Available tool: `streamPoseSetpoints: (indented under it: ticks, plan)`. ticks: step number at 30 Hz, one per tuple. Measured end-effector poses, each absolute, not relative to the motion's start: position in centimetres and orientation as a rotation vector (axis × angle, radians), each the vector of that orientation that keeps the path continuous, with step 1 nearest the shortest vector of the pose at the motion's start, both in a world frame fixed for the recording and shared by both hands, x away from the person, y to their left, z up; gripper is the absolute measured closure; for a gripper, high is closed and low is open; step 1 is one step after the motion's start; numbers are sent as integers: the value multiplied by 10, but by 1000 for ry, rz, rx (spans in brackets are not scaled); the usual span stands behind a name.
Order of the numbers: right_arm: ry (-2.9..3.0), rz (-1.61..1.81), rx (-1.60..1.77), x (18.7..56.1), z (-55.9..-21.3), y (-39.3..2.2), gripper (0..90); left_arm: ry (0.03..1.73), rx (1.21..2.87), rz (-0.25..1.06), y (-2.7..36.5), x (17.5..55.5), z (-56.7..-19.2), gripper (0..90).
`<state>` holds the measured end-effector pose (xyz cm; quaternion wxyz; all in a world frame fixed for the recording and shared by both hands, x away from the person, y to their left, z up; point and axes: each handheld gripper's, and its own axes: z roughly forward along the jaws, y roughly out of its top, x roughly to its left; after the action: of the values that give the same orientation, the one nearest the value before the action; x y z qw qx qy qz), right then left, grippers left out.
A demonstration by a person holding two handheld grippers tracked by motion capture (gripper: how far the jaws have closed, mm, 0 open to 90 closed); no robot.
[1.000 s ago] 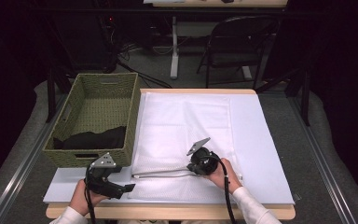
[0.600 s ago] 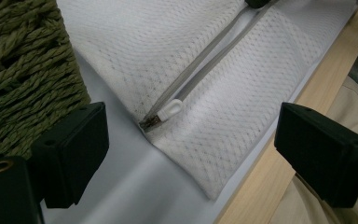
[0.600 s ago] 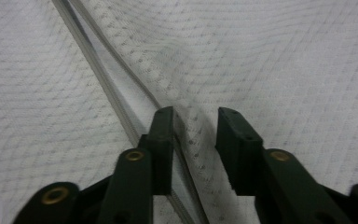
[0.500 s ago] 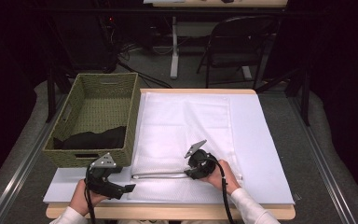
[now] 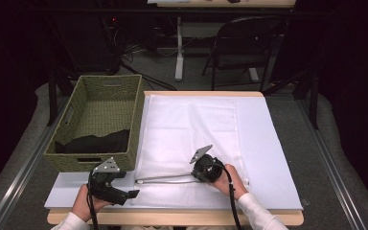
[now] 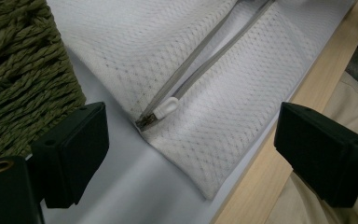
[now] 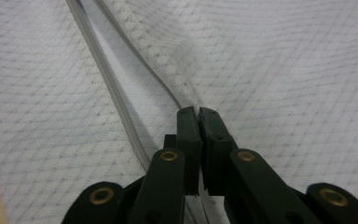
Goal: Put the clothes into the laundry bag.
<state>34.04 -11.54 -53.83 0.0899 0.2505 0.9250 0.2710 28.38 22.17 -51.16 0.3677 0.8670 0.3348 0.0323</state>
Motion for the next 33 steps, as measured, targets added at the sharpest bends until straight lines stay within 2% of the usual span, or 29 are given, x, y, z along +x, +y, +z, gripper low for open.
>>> streamPoseSetpoints:
  ticks: [21, 25, 33]
  plan:
    - [2710, 838, 738, 336, -523, -115, 890, 842, 2229, 74, 221, 282, -511, 100]
    - [2698, 850, 741, 336, -520, -117, 890, 785, 2233, 78, 221, 279, -506, 129]
    - [2697, 855, 761, 336, -521, -117, 889, 685, 2263, 120, 227, 275, -484, 122]
